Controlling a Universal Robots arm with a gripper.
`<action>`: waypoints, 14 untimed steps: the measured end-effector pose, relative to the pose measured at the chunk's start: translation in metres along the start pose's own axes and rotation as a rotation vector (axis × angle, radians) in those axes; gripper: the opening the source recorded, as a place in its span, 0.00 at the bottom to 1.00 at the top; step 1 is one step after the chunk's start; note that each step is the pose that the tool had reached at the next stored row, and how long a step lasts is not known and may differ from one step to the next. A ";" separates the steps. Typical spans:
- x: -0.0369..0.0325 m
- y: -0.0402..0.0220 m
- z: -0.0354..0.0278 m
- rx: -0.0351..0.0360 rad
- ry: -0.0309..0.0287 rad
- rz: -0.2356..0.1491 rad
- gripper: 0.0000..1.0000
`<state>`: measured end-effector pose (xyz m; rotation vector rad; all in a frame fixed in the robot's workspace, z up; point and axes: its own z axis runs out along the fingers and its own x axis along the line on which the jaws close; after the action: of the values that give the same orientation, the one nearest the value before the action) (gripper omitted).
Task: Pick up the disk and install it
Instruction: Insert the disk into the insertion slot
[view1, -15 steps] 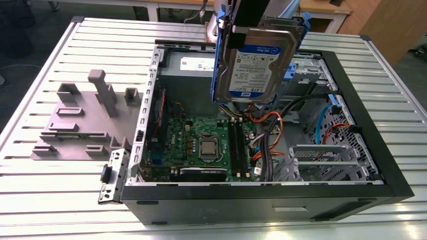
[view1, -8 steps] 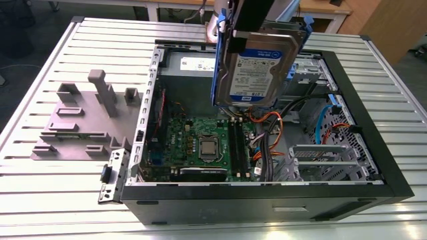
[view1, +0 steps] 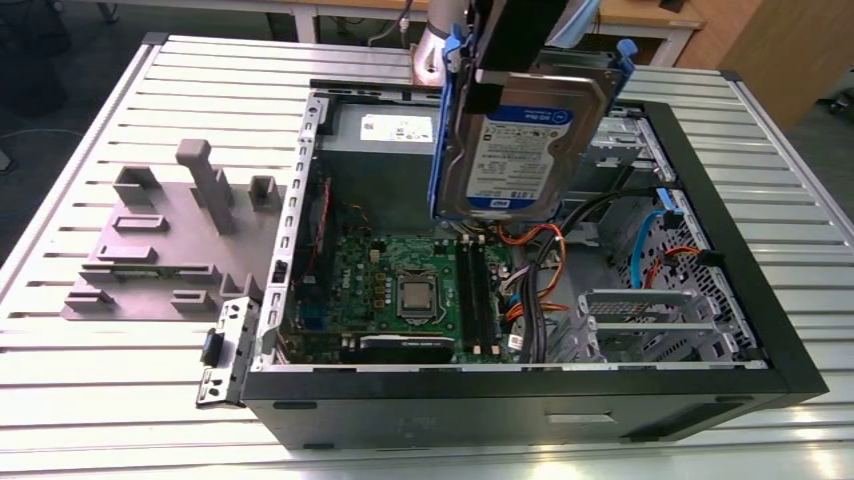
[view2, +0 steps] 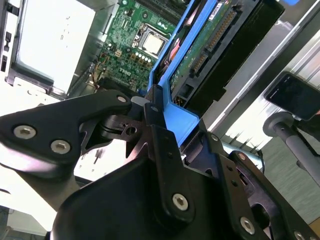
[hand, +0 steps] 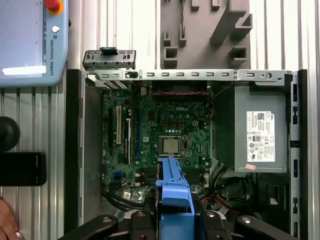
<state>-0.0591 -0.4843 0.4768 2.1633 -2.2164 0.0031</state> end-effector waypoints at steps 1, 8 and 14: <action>0.0000 -0.0020 0.0001 0.0000 0.0000 0.000 0.36; 0.0025 -0.0064 0.0004 -0.0001 0.0001 0.000 0.36; 0.0112 -0.0066 0.0013 0.0000 0.0008 0.000 0.36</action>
<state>-0.0528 -0.4957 0.4757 2.1628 -2.2159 0.0039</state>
